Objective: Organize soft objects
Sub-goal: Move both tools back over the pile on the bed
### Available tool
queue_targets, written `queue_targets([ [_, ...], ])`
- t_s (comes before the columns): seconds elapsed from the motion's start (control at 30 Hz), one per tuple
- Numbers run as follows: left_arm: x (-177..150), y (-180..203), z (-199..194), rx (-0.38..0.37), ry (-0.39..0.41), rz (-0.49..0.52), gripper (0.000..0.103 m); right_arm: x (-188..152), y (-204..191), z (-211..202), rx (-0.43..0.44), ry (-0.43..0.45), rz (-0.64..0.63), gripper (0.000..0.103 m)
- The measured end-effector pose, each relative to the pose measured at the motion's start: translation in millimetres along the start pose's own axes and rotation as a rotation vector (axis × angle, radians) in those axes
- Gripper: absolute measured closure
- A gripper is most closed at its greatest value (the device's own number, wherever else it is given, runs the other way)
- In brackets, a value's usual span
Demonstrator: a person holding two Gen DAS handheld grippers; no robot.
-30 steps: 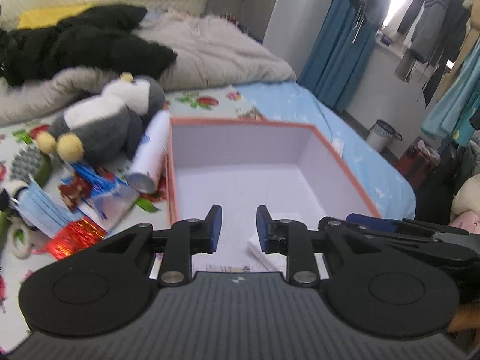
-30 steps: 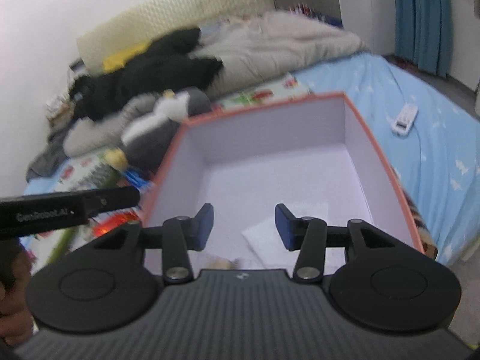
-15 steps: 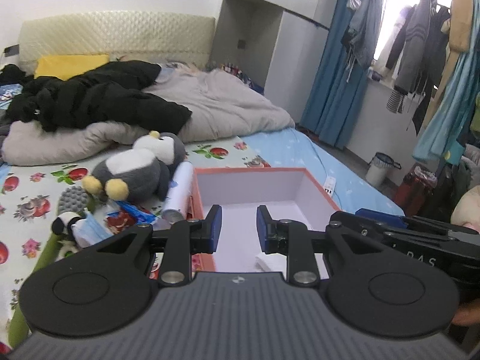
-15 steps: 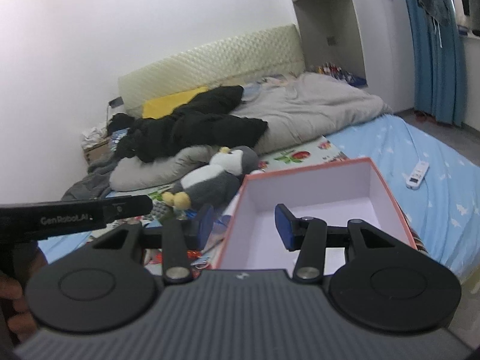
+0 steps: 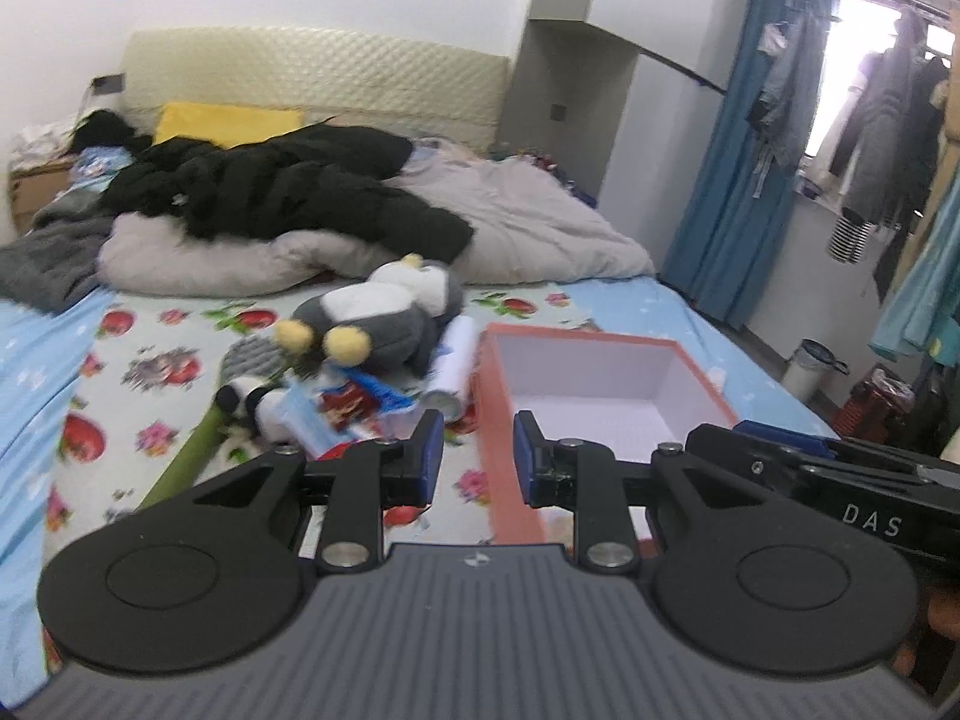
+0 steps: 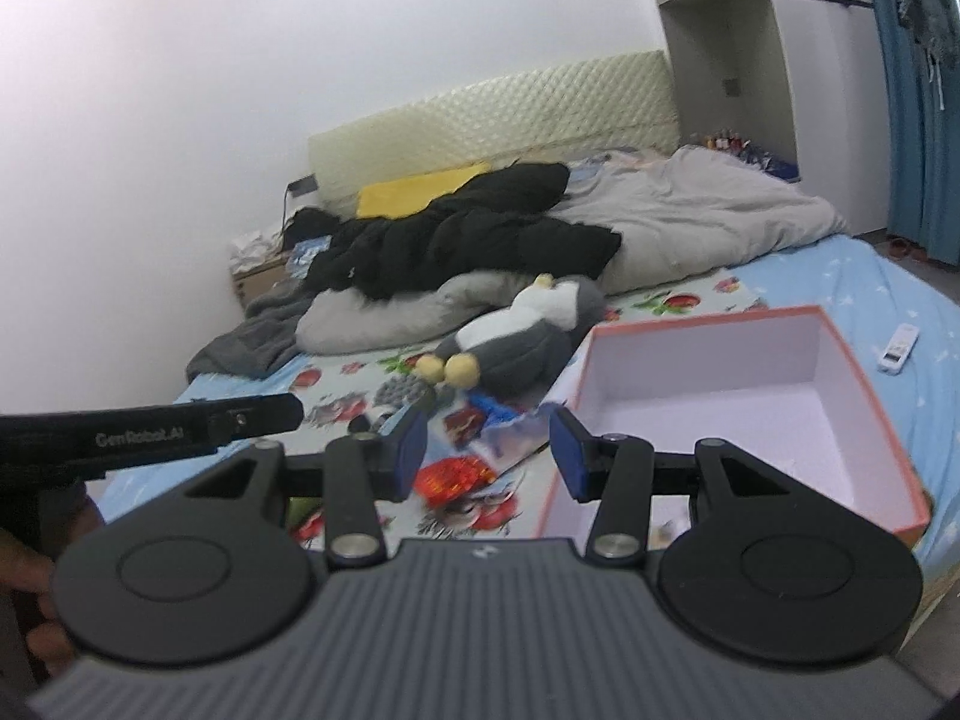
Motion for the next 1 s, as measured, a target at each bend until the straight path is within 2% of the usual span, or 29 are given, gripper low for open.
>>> queue_targets([
  [0.17, -24.3, -24.7, -13.0, 0.051, -0.023, -0.031, 0.074, -22.4, -24.0, 7.2, 0.046, -0.053, -0.019, 0.054],
  [0.43, -62.5, -53.1, -22.5, 0.117, -0.066, -0.075, 0.073, -56.9, -48.4, 25.1, 0.07, -0.146, -0.048, 0.054],
  [0.53, -76.6, -64.2, -23.0, 0.131, -0.083, -0.097, 0.067, -66.2, -53.3, 29.0, 0.07, -0.168, -0.05, 0.054],
  [0.8, -96.3, -90.8, -7.1, 0.148, -0.115, -0.143, 0.066, -83.2, -60.7, 49.9, 0.061, -0.218, -0.062, 0.054],
  [1.0, -103.8, -114.6, 23.4, 0.155, -0.141, -0.16, 0.066, -87.6, -61.4, 77.9, 0.052, -0.248, -0.043, 0.054],
])
Point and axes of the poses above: each gripper's, at about its wrist camera, not at the fingertips, and z roughly the way its jaws point, y to its right, x to its top, the point moved 7 cm from there along z, roughly the way its jaws point, and after that the axes turned 7 degrees about z, right-handed, at the moved point
